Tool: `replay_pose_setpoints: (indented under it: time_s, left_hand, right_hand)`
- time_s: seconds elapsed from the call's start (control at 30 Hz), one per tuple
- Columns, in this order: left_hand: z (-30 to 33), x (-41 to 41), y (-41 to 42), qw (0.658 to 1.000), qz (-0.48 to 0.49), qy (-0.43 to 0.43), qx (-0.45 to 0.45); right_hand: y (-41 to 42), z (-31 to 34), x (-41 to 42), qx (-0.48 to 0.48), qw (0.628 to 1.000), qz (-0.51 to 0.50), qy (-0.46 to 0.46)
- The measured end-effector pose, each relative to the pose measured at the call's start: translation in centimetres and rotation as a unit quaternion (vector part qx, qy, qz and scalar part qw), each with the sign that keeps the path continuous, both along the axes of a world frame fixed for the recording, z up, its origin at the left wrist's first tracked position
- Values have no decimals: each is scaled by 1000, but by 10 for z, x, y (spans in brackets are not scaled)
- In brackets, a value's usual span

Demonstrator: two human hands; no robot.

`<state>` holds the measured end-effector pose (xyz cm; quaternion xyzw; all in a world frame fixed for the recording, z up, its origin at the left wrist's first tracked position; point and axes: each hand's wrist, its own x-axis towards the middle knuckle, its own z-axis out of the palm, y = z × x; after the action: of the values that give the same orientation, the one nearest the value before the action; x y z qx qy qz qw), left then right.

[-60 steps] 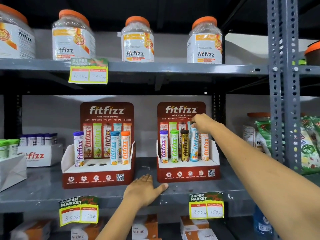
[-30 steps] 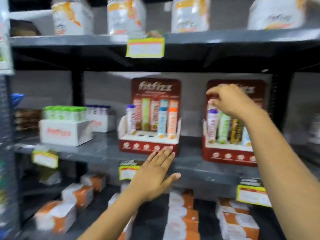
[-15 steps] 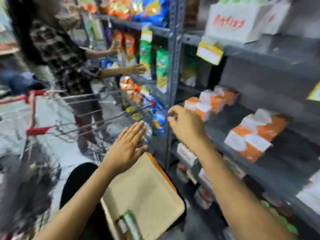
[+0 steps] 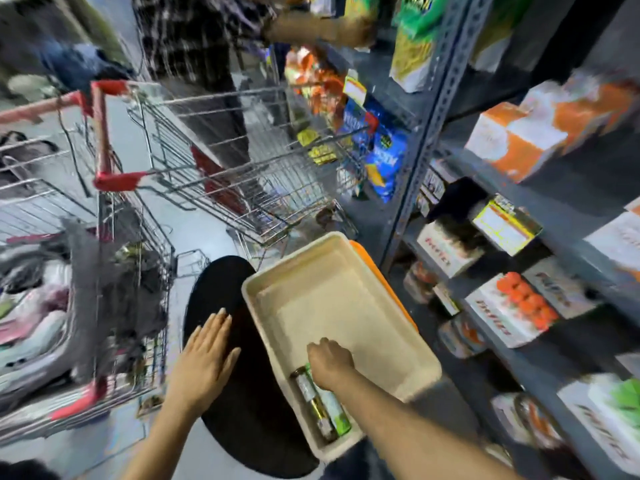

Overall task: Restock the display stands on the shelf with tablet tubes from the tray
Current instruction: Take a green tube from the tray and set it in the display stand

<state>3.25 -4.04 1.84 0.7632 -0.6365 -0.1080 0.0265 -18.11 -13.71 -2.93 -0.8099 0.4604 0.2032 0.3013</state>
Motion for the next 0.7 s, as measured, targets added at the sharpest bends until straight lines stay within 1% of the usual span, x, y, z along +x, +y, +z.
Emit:
replay_pose_setpoints:
  time_s: [0.13,0.23,0.37,0.47,0.7]
  left_hand:
    - [-6,-3,0,1000,22,-7,-7]
    - [-10,-3,2,1000,21,-20,-1]
    - [-12,-1,3,999,26,-25,3]
    - [-12,0,3,999,25,-25,5]
    - [-15,2,6,999,29,-29,13]
  right_hand:
    - [6,-20,7,-12,999,38,27]
    - [13,-31,12,8,997,58,52]
    - [19,-37,22,9,998,38,56]
    - [15,-35,29,5,998,33,60]
    - [-3,-14,39,44,994,57,82]
